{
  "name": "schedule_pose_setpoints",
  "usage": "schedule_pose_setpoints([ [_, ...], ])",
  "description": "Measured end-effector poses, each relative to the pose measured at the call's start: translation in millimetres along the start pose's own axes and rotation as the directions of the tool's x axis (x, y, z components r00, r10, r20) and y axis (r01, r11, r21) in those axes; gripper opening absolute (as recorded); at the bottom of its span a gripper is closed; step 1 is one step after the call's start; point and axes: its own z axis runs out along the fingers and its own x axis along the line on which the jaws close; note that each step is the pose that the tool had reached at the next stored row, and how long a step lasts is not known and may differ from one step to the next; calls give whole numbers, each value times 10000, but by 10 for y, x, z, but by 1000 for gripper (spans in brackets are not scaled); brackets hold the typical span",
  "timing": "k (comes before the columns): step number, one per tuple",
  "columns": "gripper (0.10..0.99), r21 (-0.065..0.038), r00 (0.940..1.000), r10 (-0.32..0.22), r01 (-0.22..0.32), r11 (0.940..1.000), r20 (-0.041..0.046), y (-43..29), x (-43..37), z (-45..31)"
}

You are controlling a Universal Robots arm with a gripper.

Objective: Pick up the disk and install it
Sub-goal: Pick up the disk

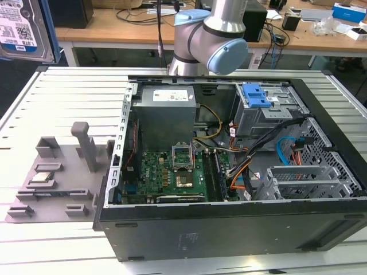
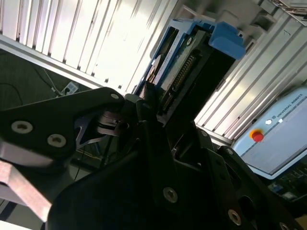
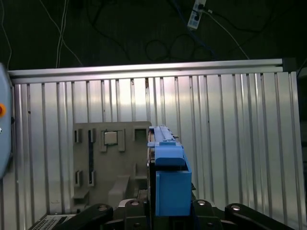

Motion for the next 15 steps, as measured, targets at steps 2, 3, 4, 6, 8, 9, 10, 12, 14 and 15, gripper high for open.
schedule_pose_setpoints([
  [2, 361, -1, 10000, 0, 0, 10000, -1, 2, -1, -45],
  [3, 361, 0, 10000, 0, 0, 10000, 0, 3, -1, -65],
  [4, 361, 0, 10000, 0, 0, 10000, 0, 4, -1, -89],
  [6, 361, -1, 10000, 0, 0, 10000, 0, 8, -2, -166],
  [8, 361, 0, 10000, 0, 0, 10000, 0, 10, -3, -227],
  [9, 361, -2, 10000, 0, 0, 10000, -1, 10, -4, -235],
  [10, 361, -2, 10000, -10, 10, 10000, 0, 10, -4, -235],
  [12, 361, -3, 9998, -202, 202, 9998, -3, 10, -3, -235],
  [14, 361, -5, 9991, -427, 427, 9991, -13, 11, -3, -234],
  [15, 361, -7, 9986, -521, 521, 9986, -17, 11, -3, -235],
])
